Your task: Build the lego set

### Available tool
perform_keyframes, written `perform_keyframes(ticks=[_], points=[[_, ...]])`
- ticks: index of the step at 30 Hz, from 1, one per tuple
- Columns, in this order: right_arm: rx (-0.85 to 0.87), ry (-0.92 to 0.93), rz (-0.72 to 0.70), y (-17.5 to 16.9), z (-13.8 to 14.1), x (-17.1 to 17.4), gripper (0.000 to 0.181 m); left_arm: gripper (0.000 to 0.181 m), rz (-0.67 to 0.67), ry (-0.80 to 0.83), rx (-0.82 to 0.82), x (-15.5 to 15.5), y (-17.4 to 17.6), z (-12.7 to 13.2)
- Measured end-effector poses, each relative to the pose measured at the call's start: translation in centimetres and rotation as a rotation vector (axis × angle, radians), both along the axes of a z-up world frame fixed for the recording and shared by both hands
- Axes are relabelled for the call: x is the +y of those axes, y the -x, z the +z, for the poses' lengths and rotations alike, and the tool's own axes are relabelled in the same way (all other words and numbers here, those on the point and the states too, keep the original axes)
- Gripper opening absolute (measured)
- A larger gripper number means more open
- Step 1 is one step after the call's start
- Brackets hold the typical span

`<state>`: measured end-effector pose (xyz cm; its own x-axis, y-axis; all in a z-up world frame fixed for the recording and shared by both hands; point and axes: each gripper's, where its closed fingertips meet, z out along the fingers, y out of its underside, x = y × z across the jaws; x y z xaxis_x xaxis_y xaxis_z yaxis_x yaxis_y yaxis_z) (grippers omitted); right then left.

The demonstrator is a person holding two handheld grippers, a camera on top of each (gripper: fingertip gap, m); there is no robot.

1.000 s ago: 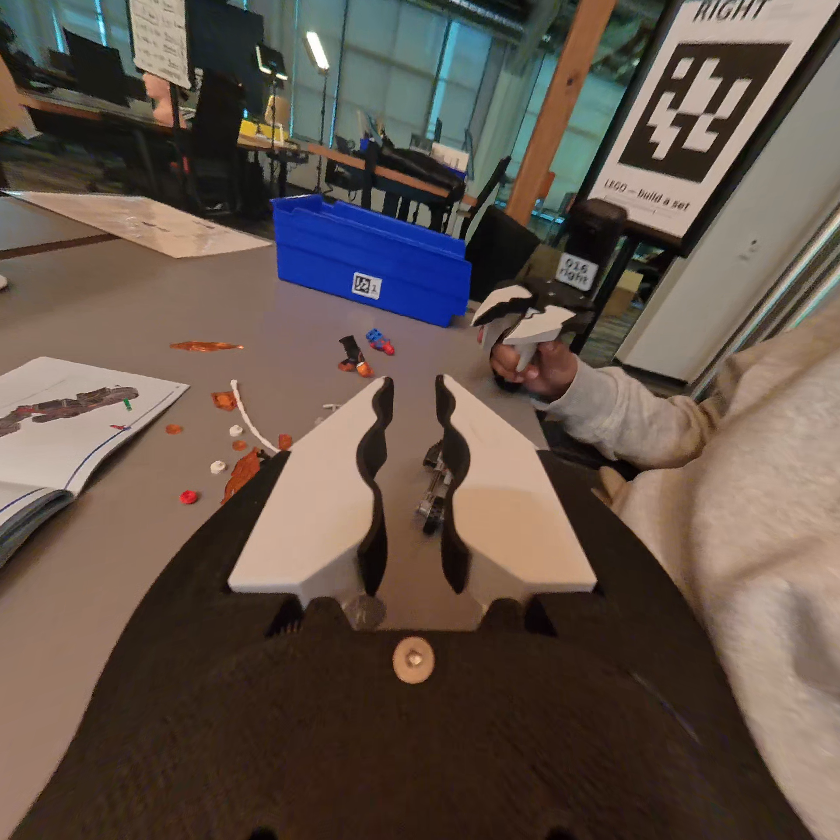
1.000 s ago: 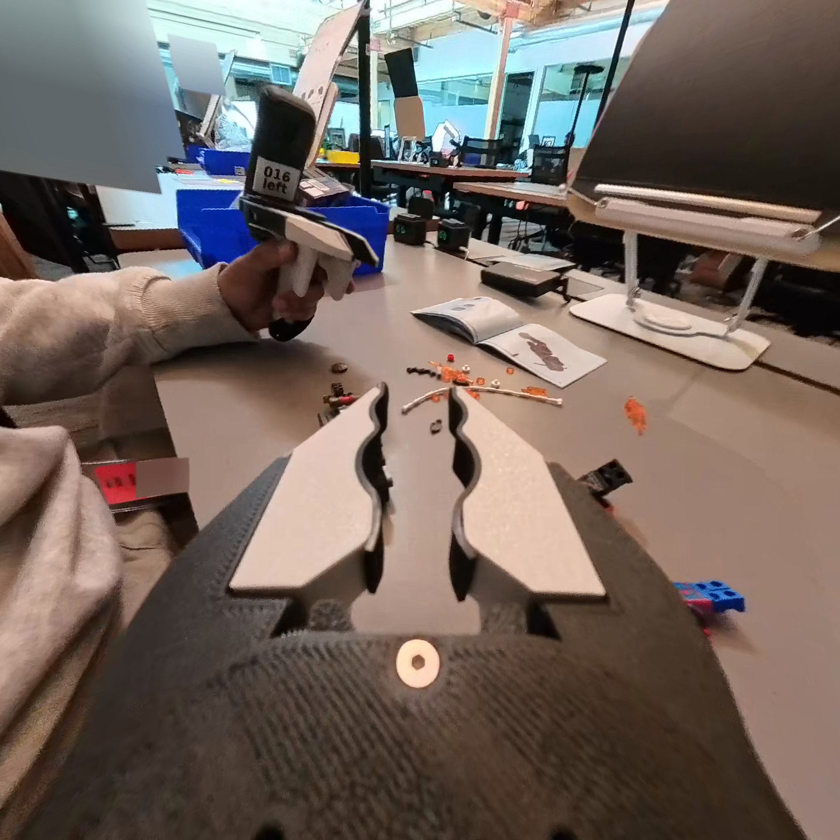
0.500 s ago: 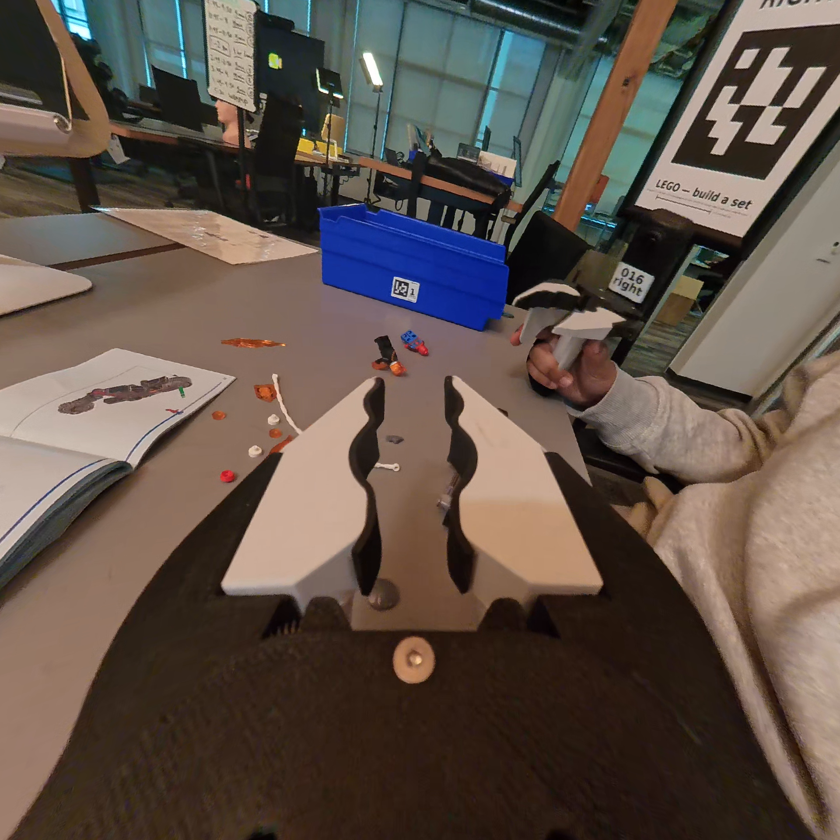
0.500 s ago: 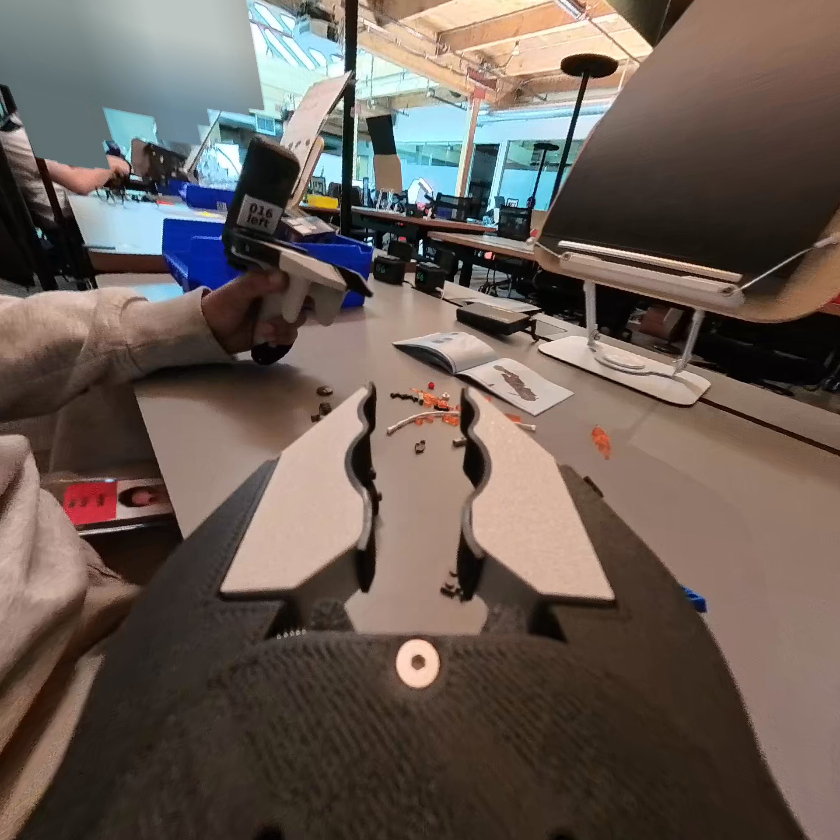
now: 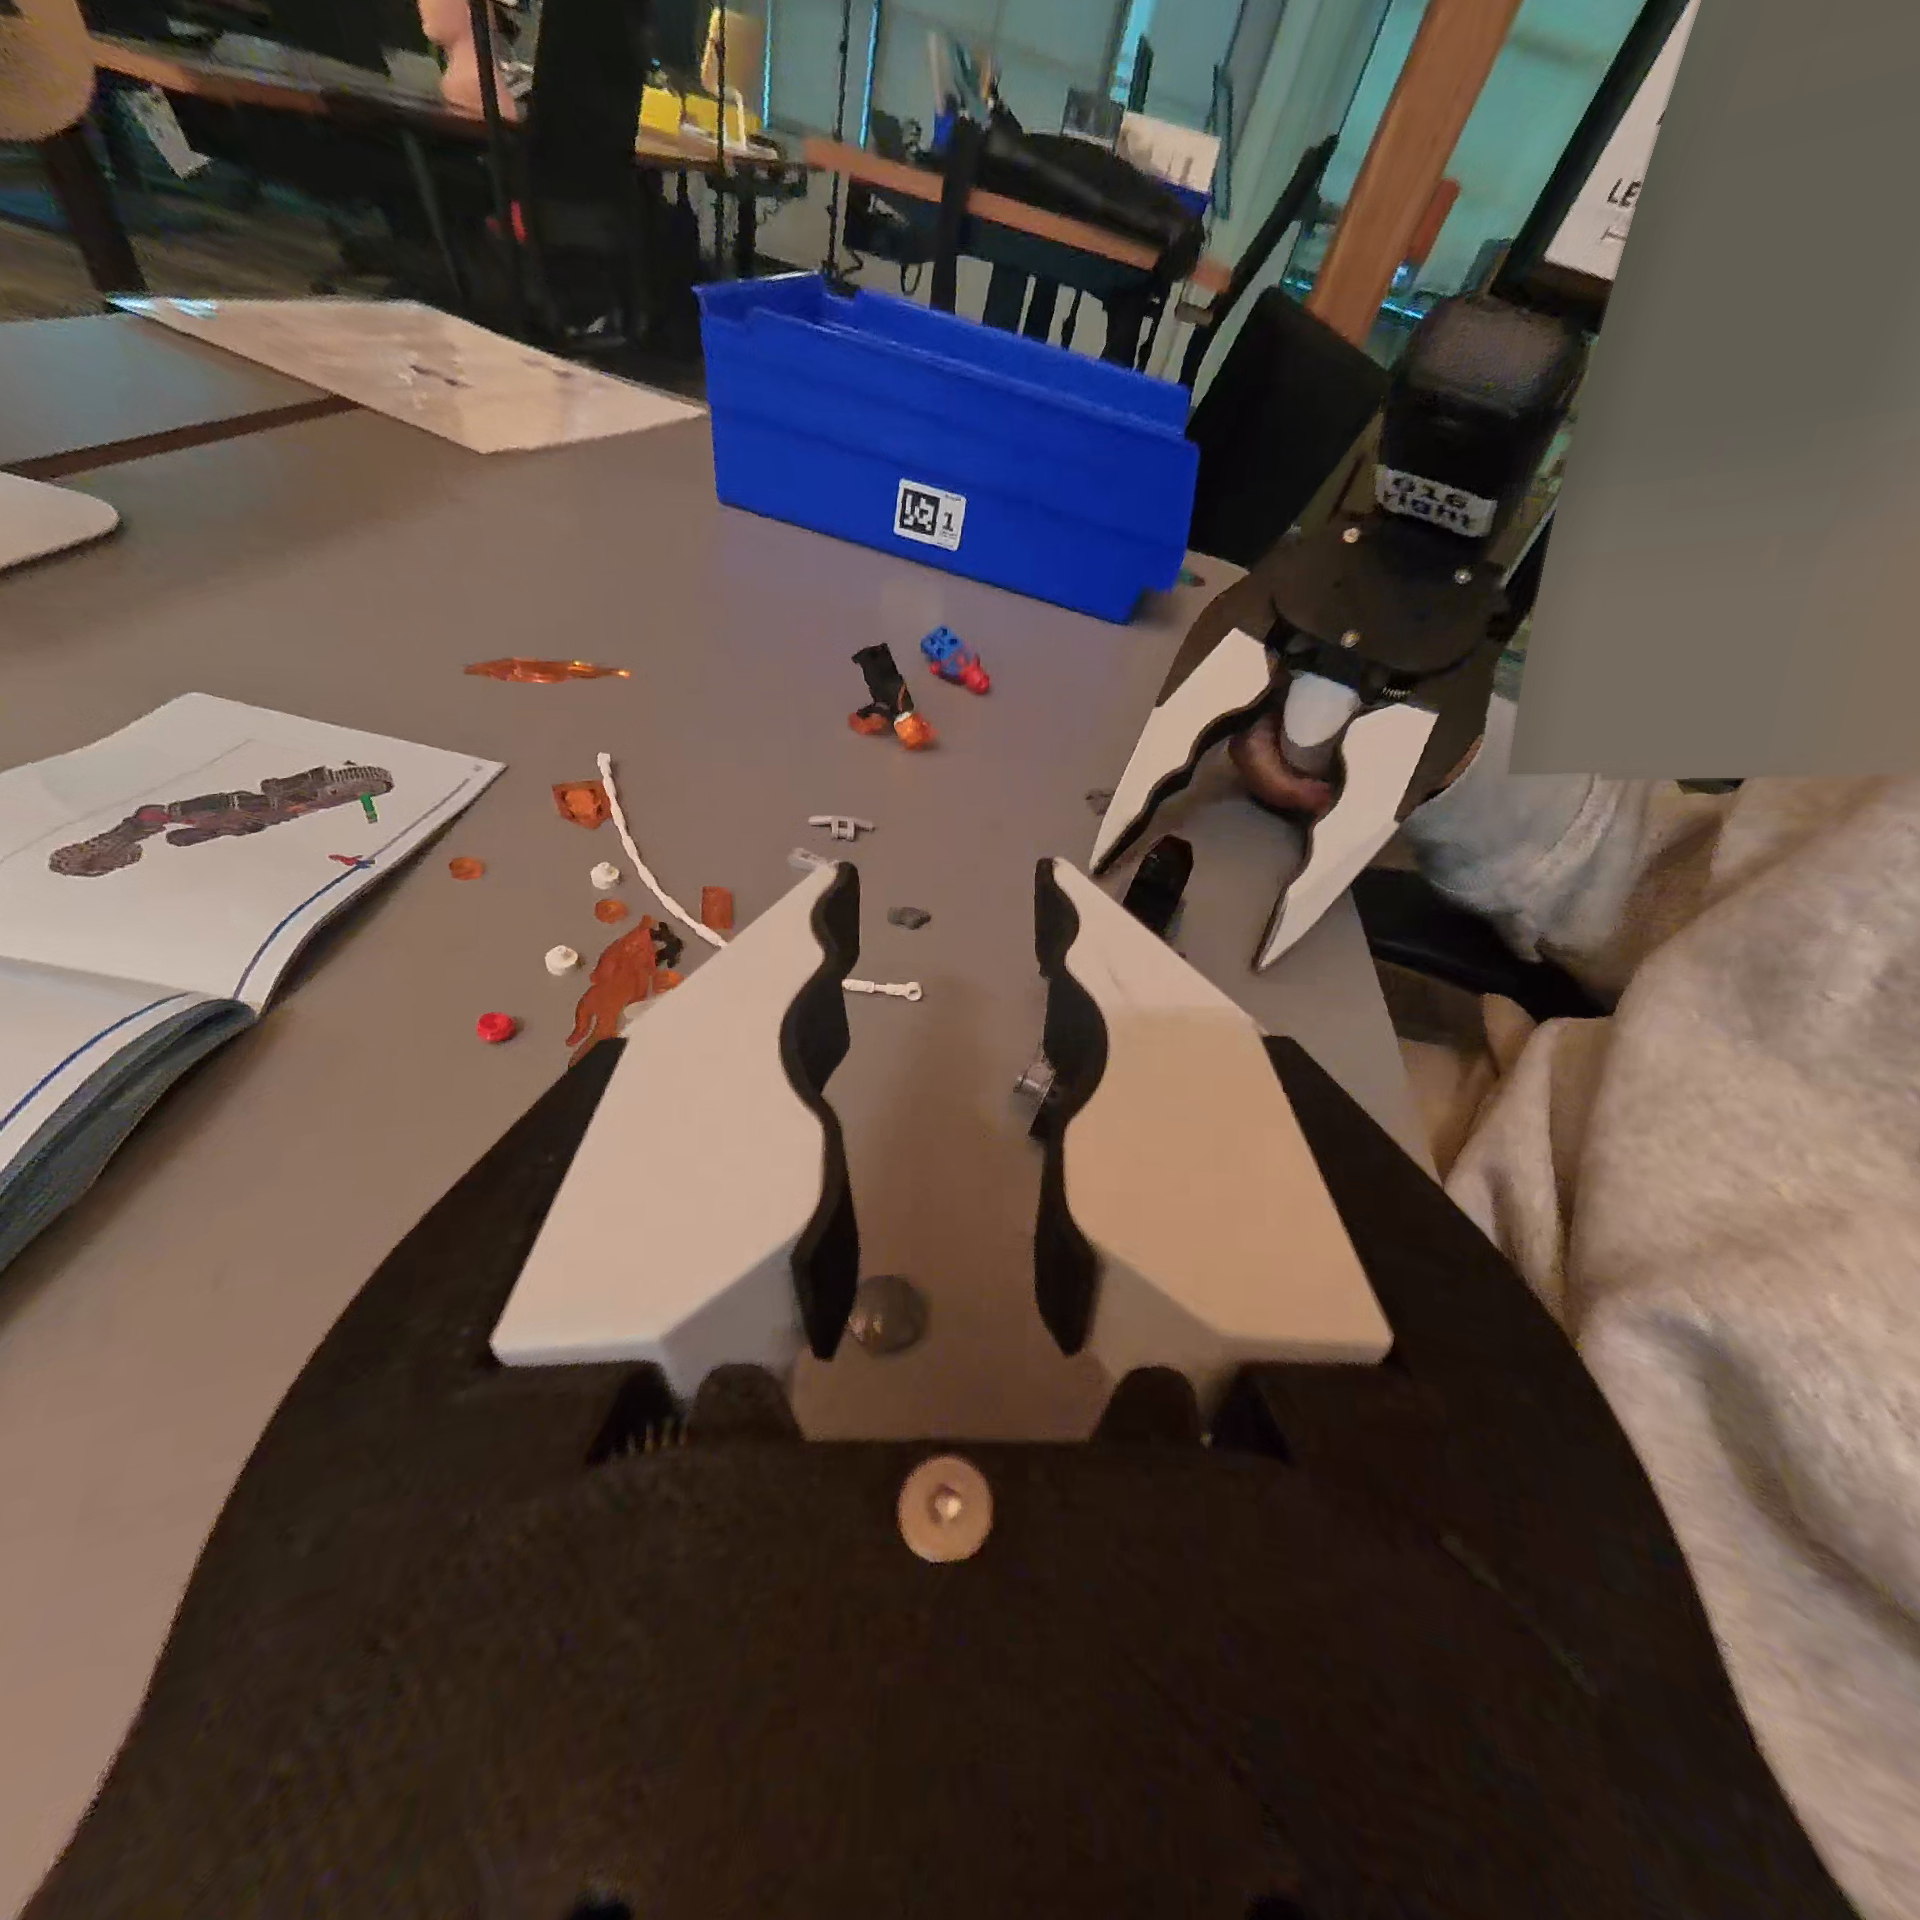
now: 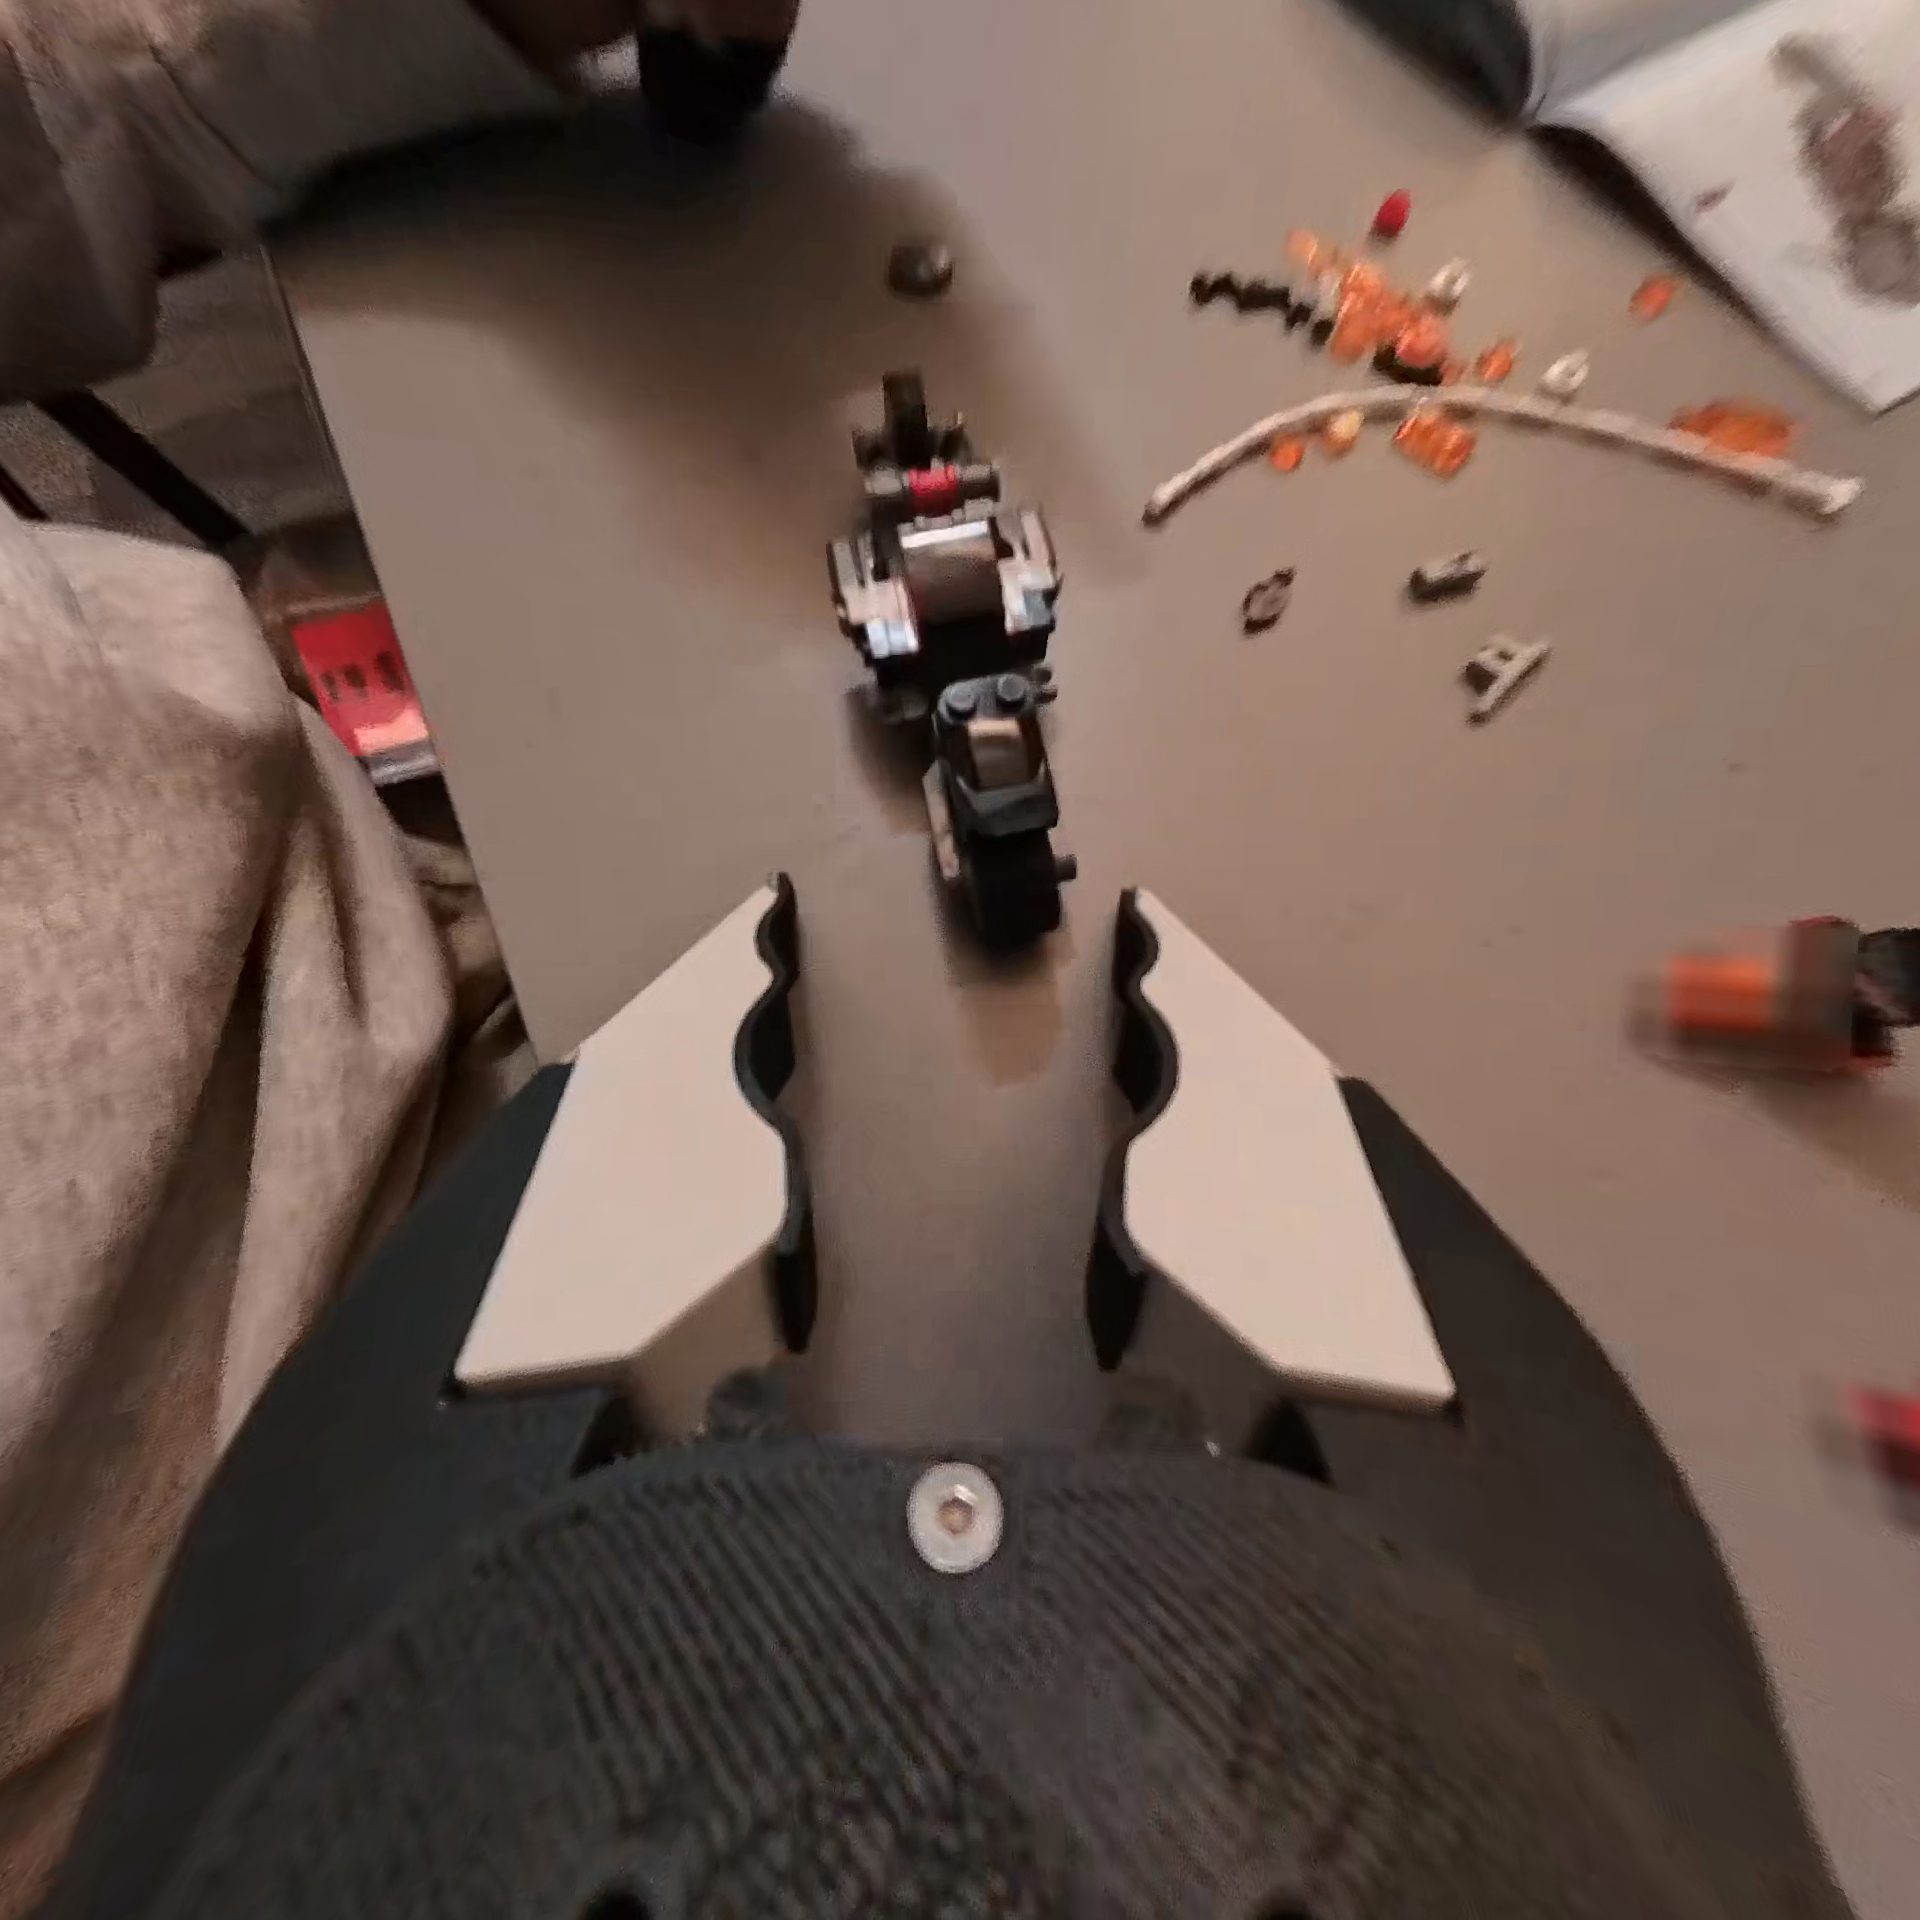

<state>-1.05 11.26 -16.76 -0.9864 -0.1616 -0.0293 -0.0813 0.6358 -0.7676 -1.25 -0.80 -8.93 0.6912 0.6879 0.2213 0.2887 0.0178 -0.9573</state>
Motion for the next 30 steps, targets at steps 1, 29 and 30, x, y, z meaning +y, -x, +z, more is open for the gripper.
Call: perform_keyframes(ticks=[1,29,30], points=[[0.004,-0.018,-0.001,0.2,-0.3,-0.1,0.055,0.034,-0.002,-0.008,-0.002,0.0,0.0,0.0],[0.156,0.031,0.011,3.2,0.2,-2.3,0.038,0.033,-0.029,-0.031,-0.020,0.5,-0.3,0.0],[0.146,0.032,0.013,3.1,0.3,-2.3,0.038,0.033,-0.030,-0.030,-0.021,0.5,-0.3,0.0]])
